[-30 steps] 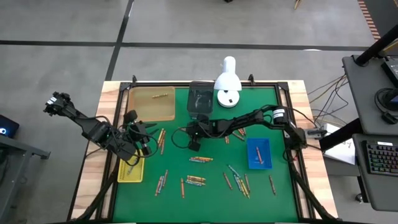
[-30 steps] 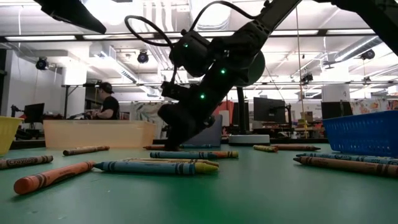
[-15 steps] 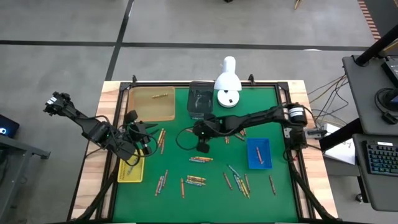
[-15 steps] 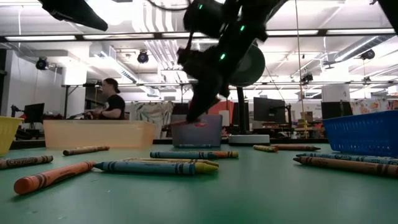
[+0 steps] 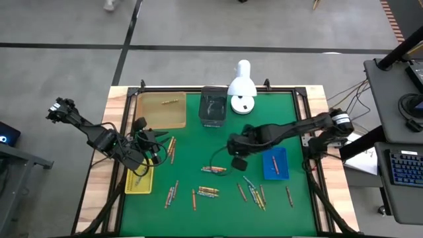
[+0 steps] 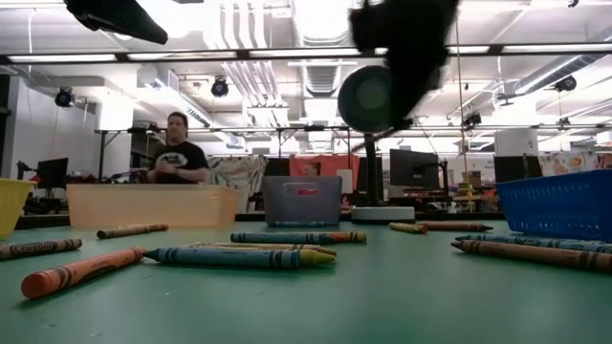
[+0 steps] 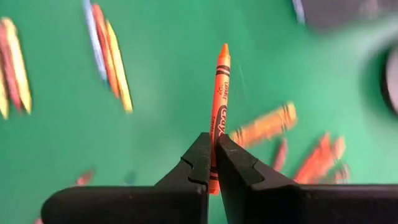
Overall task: Sort crayons
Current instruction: Put the orange crayon into the blue bin
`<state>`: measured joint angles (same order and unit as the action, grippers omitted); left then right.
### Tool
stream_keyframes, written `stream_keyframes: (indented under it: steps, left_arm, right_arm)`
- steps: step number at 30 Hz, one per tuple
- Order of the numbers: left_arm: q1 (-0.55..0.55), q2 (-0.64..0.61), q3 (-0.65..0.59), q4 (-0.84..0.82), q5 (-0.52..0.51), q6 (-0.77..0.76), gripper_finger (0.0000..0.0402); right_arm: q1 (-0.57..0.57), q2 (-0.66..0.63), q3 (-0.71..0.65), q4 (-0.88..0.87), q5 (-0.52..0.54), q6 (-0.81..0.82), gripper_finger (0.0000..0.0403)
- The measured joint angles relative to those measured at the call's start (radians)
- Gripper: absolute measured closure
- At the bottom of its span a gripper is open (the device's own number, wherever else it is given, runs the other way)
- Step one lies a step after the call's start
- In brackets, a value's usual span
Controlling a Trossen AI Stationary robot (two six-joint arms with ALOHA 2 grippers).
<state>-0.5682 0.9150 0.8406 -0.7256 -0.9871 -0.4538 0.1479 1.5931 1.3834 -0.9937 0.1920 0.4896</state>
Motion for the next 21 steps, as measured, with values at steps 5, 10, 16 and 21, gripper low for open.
stream_keyframes:
  steps: [5,10,16,21]
  left_arm:
    - [0.000,0.000,0.000,0.003,-0.001,0.005,0.0318]
    - [0.002,0.000,0.000,0.027,-0.011,0.062,0.0318]
    - [0.002,0.000,0.000,0.080,-0.030,0.109,0.0318]
    - [0.001,0.002,0.000,0.095,-0.029,0.131,0.0318]
  right_arm:
    - [0.087,-0.056,-0.001,-0.239,0.009,0.177,0.0391]
    - [0.165,-0.123,-0.002,-0.364,-0.013,0.341,0.0390]
    - [0.244,-0.202,-0.063,-0.370,-0.071,0.579,0.0390]
    - [0.283,-0.242,-0.172,-0.369,-0.131,0.750,0.0390]
